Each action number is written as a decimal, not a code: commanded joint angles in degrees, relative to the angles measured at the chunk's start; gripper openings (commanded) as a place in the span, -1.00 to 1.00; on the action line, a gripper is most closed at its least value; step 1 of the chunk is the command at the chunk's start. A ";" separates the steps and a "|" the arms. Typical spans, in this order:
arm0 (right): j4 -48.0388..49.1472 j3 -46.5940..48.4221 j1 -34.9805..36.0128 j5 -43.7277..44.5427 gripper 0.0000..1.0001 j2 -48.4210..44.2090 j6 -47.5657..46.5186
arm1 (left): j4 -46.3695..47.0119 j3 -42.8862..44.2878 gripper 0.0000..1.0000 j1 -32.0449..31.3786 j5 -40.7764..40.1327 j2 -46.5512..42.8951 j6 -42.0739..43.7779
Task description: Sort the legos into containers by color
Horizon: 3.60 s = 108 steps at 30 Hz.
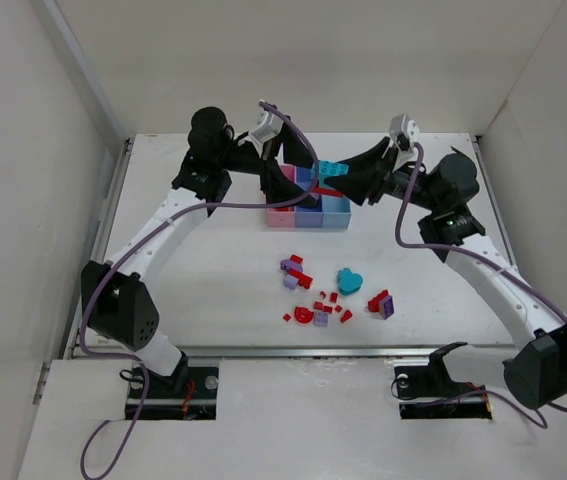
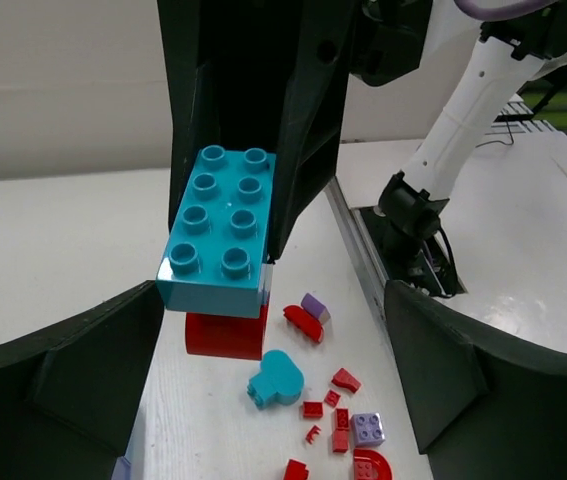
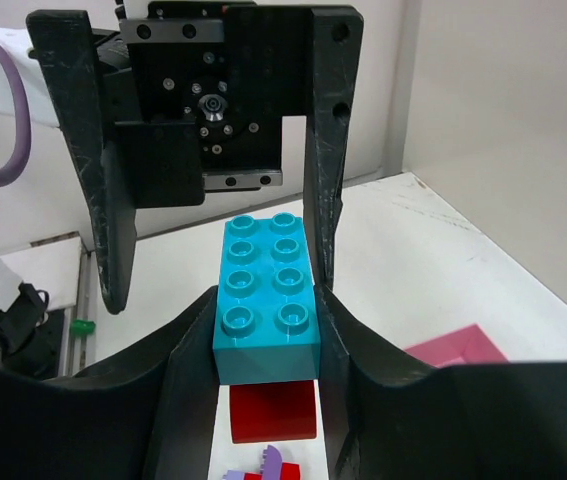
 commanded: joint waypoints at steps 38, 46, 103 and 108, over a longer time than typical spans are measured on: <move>2.65 0.27 2.50 6.44 -1.00 -1.63 0.96 | 2.76 -4.31 -1.00 0.40 -4.39 1.26 -5.34; 0.10 2.38 0.91 10.50 -1.00 -0.41 1.49 | -25.62 -3.79 -1.00 1.11 -15.47 0.73 16.19; -35.58 19.69 3.37 -10.68 0.39 18.58 -31.56 | -60.00 8.52 -1.00 1.11 -16.54 4.77 53.46; -35.58 20.93 4.42 -11.30 0.20 19.98 -31.56 | -60.00 8.52 -1.00 0.58 -15.39 4.77 53.46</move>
